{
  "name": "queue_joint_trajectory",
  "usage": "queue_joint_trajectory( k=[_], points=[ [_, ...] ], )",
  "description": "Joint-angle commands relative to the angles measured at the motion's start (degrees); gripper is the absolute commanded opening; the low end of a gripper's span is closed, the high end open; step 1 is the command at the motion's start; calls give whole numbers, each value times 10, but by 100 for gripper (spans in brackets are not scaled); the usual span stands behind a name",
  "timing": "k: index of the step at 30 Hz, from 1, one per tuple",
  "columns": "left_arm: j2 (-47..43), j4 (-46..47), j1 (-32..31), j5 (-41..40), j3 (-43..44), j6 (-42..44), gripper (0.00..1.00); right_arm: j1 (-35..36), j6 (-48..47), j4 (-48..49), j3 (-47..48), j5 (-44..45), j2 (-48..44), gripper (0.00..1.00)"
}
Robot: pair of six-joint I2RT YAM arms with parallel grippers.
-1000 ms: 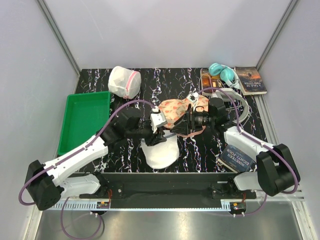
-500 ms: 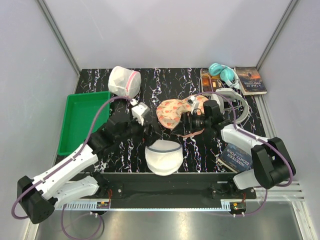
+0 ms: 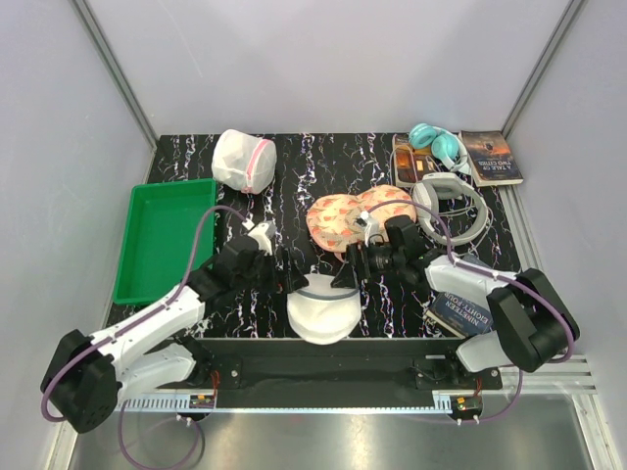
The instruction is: Unzip the laundry bag and remove the bra
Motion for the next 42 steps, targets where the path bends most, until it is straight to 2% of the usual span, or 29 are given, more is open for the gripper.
queue_joint_trajectory(
  k=[1, 4, 7, 8, 9, 10, 11, 16, 17, 20, 21, 22, 24, 25, 28, 31, 32, 33, 34, 35, 36, 37, 38, 39, 40, 42],
  points=[
    [38, 106, 3, 75, -17, -52, 82, 16, 18, 7, -20, 25, -33, 90],
    [55, 142, 3, 110, -27, -60, 67, 17, 27, 7, -28, 34, -54, 90],
    [71, 174, 3, 133, -35, -68, 42, 17, 26, -11, -24, 51, -71, 91],
    [74, 193, 4, 146, -35, -64, 18, 17, 21, -19, -22, 59, -74, 91],
    [79, 204, 4, 154, -34, -57, 6, 18, 19, -28, -11, 79, -78, 93],
    [88, 214, 7, 161, -28, -48, 0, 17, 14, -52, -4, 90, -84, 93],
    [93, 225, 10, 172, -22, -22, 0, 17, 5, -56, 5, 100, -86, 94],
    [154, 255, 22, 256, 61, 123, 0, 16, -39, -130, 67, 137, -104, 97],
    [166, 260, 23, 303, 76, 174, 0, 16, -54, -135, 74, 144, -110, 97],
    [224, 246, 36, 437, 140, 256, 0, 16, -84, -143, 86, 159, -130, 99],
    [257, 230, 42, 468, 160, 272, 0, 16, -90, -143, 85, 159, -137, 100],
    [273, 175, 52, 517, 208, 311, 0, 16, -104, -143, 84, 156, -138, 100],
    [316, 88, 56, 540, 260, 365, 0, 16, -116, -143, 79, 135, -134, 100],
    [326, 19, 57, 542, 280, 425, 0, 16, -123, -142, 77, 127, -133, 100],
    [345, -23, 62, 568, 323, 466, 0, 16, -125, -138, 67, 99, -127, 98],
    [353, -37, 71, 568, 338, 473, 2, 16, -114, -127, 57, 70, -129, 84],
    [355, -45, 73, 558, 342, 475, 7, 16, -110, -123, 52, 60, -132, 70],
    [356, -49, 76, 546, 346, 473, 12, 16, -105, -112, 50, 56, -138, 64],
    [355, -52, 76, 523, 347, 467, 20, 16, -97, -109, 48, 52, -141, 55],
    [354, -53, 77, 506, 348, 462, 39, 16, -94, -107, 46, 50, -141, 45],
    [349, -52, 77, 488, 349, 456, 47, 16, -89, -104, 46, 52, -143, 20],
    [347, -50, 77, 452, 350, 437, 53, 16, -80, -102, 47, 57, -141, 11],
    [340, -48, 77, 431, 351, 429, 62, 16, -75, -102, 48, 64, -141, 5],
    [334, -47, 77, 412, 351, 421, 67, 16, -70, -98, 49, 72, -135, 0],
    [326, -38, 77, 372, 349, 401, 70, 16, -51, -95, 50, 84, -132, 0],
    [295, -23, 77, 328, 339, 376, 81, 16, -31, -79, 54, 115, -119, 0]
  ],
)
